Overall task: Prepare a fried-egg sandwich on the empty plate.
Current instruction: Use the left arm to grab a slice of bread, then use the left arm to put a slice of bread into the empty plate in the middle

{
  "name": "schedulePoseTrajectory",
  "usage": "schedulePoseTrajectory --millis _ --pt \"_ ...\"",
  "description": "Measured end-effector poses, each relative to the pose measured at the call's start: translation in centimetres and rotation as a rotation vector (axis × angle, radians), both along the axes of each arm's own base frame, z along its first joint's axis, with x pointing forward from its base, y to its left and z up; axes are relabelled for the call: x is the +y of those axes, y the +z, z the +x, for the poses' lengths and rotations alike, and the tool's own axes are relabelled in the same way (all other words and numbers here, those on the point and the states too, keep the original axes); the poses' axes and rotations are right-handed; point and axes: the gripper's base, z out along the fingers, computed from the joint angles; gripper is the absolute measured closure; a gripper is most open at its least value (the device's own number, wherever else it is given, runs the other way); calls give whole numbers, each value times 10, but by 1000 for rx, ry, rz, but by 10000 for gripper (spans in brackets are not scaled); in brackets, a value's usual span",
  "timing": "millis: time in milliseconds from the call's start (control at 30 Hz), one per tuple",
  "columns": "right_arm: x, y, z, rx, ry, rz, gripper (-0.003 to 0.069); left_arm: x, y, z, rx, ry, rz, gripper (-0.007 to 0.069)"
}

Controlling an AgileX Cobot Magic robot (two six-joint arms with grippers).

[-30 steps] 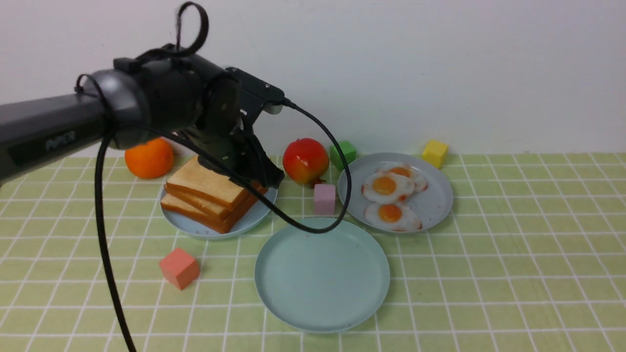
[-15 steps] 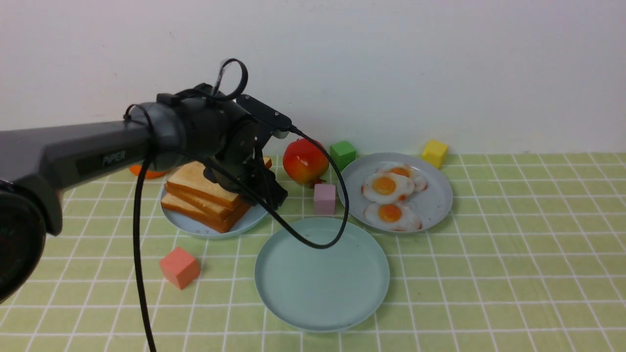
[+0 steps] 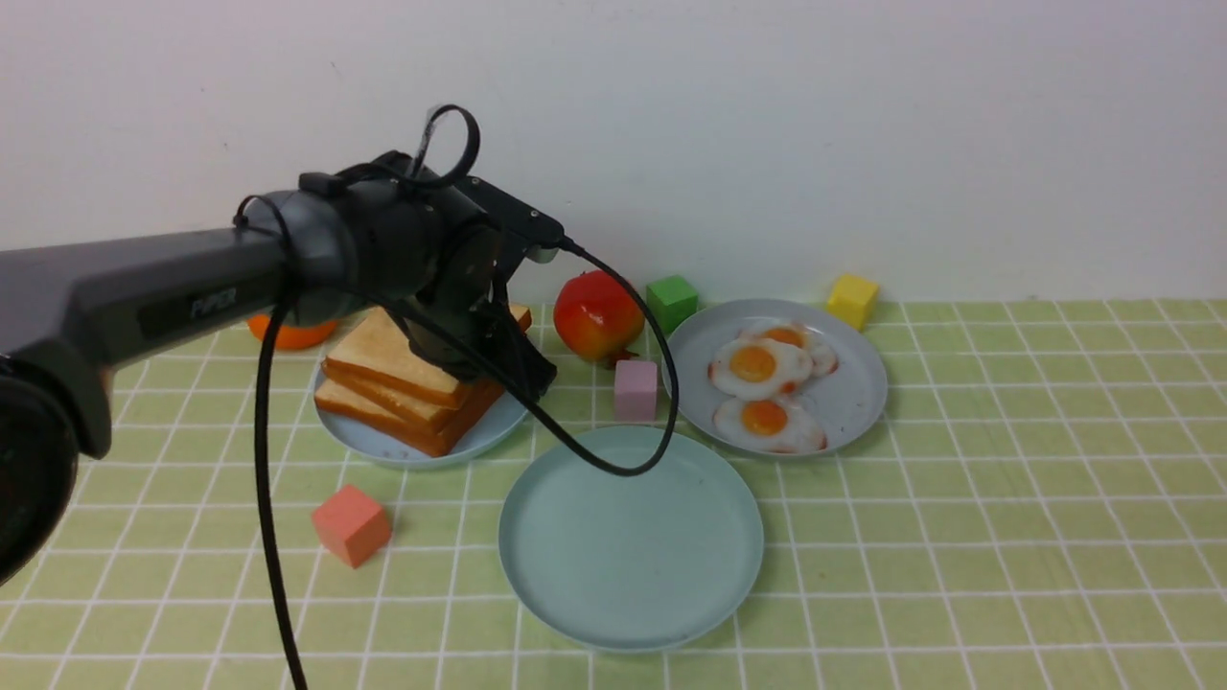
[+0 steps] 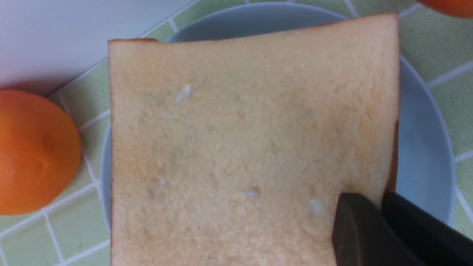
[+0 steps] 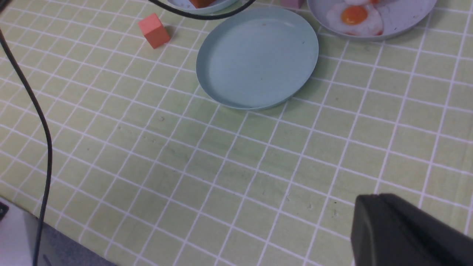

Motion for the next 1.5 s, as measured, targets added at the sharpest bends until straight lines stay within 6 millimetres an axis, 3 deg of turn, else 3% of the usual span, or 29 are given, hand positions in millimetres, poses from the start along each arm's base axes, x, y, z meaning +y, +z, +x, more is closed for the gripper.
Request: schedulePoseTrajectory --millis 200,267,367,533,633,900,1133,1267,1500 --pt "0 0 0 1 1 3 640 4 50 -17 -58 18 -43 598" --pt "0 0 0 0 -1 -1 638 -2 79 -40 -93 -12 -60 598" --pt "0 0 0 -1 -2 -4 637 -21 93 -74 -99 -94 -78 598" --pt "0 0 0 -2 -1 -4 637 -76 60 -132 -15 -321 -52 598" --pt "0 0 0 -3 -2 -5 637 -94 41 -144 11 -386 -32 598" --pt "0 0 0 -3 -2 -6 637 -109 -7 -135 60 -430 44 598" --pt "0 0 0 -2 0 -5 629 -115 -18 -131 39 -454 21 591" --pt "0 0 0 -1 1 -5 621 -116 -22 -130 39 -463 39 526" --pt "1 -1 6 30 -21 14 563 -113 -15 -131 41 -422 26 334"
